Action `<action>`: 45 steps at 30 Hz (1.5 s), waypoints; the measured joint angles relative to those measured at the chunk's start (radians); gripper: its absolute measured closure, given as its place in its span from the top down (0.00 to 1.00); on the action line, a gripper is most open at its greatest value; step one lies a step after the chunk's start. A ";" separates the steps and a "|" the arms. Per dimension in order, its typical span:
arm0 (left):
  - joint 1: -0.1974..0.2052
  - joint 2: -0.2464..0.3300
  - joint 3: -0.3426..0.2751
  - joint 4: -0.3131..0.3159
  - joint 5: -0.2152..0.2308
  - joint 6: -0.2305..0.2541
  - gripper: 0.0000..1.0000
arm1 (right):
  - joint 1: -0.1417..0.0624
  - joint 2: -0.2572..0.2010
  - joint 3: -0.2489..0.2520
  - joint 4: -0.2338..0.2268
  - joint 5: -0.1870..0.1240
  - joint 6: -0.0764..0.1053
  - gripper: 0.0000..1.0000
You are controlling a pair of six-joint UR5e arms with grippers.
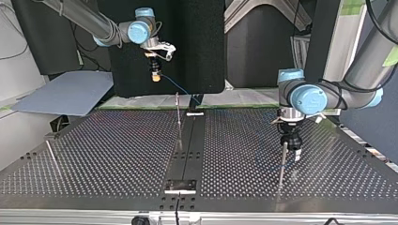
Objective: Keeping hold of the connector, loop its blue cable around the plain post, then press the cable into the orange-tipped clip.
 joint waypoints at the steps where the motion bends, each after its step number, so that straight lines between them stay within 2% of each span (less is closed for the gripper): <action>1: 0.000 0.000 0.000 0.000 0.000 0.000 1.00 | -0.003 -0.008 0.006 -0.008 -0.006 0.002 0.00; 5: 0.000 0.000 0.000 -0.001 0.000 0.000 1.00 | -0.017 -0.051 0.019 -0.051 -0.026 0.002 0.00; 10: 0.000 0.000 0.001 -0.001 0.000 0.000 1.00 | -0.023 -0.100 0.022 -0.102 -0.032 -0.007 0.00; 12: 0.000 0.000 0.001 -0.002 0.000 0.000 1.00 | -0.025 -0.107 0.022 -0.123 -0.033 -0.009 0.00; 17: 0.000 0.000 0.001 -0.002 -0.001 0.000 1.00 | -0.026 -0.077 0.023 -0.167 -0.034 -0.010 0.00; 23: 0.000 0.000 0.000 -0.002 -0.004 0.000 1.00 | -0.027 -0.025 0.023 -0.192 -0.034 -0.012 0.00; 33: 0.000 0.000 0.000 -0.005 -0.005 0.000 1.00 | -0.024 0.008 0.023 -0.202 -0.047 -0.020 0.00; 38: 0.000 0.000 0.000 -0.006 -0.005 0.000 1.00 | -0.027 0.031 0.023 -0.212 -0.049 -0.017 0.00; 45: -0.003 0.000 0.000 -0.011 -0.008 -0.001 1.00 | -0.028 0.037 0.023 -0.221 -0.056 -0.013 0.00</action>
